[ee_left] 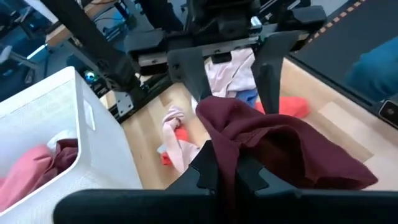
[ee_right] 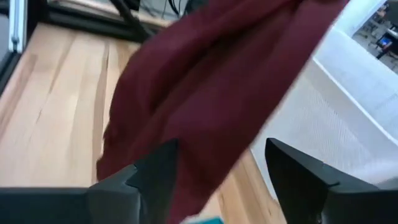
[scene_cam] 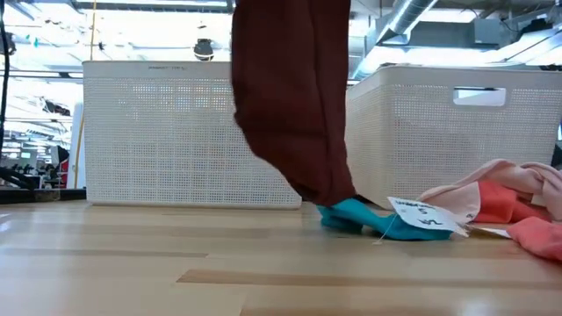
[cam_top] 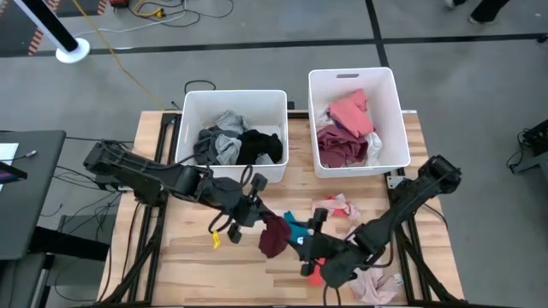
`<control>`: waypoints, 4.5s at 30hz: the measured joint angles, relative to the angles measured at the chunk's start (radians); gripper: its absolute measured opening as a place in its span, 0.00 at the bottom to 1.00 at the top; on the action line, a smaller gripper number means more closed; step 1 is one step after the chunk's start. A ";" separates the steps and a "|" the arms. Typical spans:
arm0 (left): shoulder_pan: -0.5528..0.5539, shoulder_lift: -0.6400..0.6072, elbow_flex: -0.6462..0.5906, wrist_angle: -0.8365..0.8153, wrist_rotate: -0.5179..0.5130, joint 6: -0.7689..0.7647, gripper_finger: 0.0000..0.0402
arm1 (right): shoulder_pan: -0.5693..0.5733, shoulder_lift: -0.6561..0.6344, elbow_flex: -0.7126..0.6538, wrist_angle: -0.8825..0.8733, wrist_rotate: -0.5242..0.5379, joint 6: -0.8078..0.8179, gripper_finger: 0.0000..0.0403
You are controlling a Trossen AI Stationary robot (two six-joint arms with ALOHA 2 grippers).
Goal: Sort clothes
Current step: Put the dark red underwear into the right white laundry organizer
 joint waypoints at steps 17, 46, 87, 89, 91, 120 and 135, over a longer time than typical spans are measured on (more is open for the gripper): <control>-0.004 -0.006 0.000 0.059 0.235 0.013 0.00 | -0.166 0.000 0.000 0.217 -0.202 -0.148 0.74; -0.030 -0.031 0.000 0.085 0.077 0.071 0.10 | -0.211 -0.002 0.000 0.343 -0.224 -0.375 0.01; -0.186 0.040 0.000 -0.420 -0.231 -0.334 0.51 | -0.401 -0.540 0.000 0.121 0.213 -0.765 0.00; -0.189 0.069 0.000 -0.411 -0.231 -0.330 0.51 | -0.438 -0.582 0.000 0.034 0.213 -0.712 0.00; -0.189 0.097 0.000 -0.393 -0.231 -0.322 0.51 | -0.480 -0.626 0.000 -0.074 0.213 -0.634 0.00; -0.099 0.158 -0.344 0.336 -0.049 -0.176 0.51 | -1.099 -0.658 0.000 -0.941 -0.378 -0.068 0.00; -0.091 0.158 -0.388 0.420 -0.023 -0.162 0.51 | -1.329 -0.630 -0.246 -0.950 -0.717 -0.144 0.00</control>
